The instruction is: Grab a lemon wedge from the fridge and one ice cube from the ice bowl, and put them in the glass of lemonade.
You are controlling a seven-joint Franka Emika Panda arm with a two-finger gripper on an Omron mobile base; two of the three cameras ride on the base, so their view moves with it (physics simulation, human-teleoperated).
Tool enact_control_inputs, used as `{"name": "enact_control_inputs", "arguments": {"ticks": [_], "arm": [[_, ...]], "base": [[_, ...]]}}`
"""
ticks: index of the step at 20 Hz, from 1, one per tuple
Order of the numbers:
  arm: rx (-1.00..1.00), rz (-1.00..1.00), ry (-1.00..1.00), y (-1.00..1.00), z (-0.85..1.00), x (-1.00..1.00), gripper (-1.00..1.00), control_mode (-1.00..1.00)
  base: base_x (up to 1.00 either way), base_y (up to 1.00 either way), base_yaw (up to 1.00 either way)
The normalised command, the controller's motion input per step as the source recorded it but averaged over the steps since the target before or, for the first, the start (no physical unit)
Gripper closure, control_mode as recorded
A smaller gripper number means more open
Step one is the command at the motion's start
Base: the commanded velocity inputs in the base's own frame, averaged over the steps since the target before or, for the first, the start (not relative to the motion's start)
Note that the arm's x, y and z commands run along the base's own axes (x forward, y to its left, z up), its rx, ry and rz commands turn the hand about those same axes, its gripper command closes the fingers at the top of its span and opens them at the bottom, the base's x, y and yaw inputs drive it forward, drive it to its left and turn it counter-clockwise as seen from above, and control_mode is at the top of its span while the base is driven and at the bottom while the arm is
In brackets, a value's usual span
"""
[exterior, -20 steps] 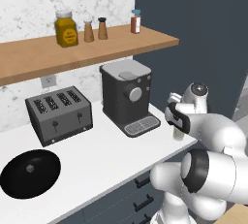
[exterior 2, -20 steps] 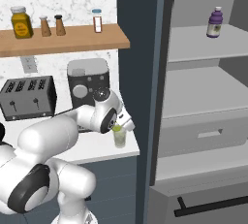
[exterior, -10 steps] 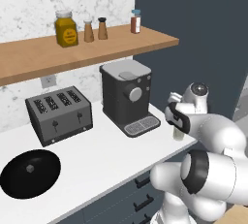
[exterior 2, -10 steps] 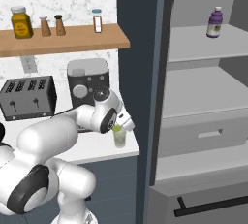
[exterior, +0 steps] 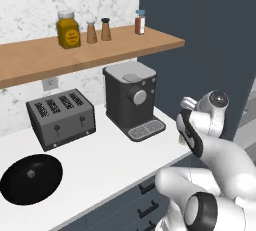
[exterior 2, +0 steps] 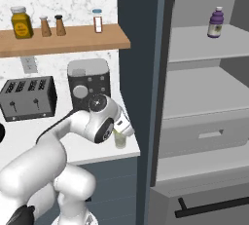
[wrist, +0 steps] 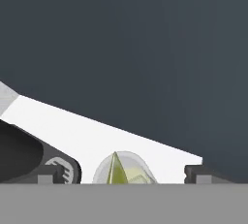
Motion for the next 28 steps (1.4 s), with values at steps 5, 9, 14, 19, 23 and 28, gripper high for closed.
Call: {"name": "enact_control_inputs", "arguments": {"ticks": [5,9,14,19,23,28], "arm": [[0.0,0.0,-0.05,-0.06,0.0,-0.33,-1.0,-1.0],[0.0,0.0,-0.02,0.0,0.0,-0.22,-1.0,-1.0],[0.0,0.0,-0.01,0.0,0.0,-0.31,-1.0,-1.0],[0.0,0.0,-0.01,0.0,0.0,-0.27,-1.0,-1.0],[0.0,0.0,-0.08,0.0,0.07,-0.23,-1.0,-1.0],[0.0,0.0,-0.14,0.01,0.17,-0.19,-1.0,-1.0]], "base": [[0.0,0.0,0.0],[0.0,0.0,0.0],[0.0,0.0,0.0],[0.0,0.0,0.0],[0.0,0.0,0.0],[0.0,0.0,0.0]]}}
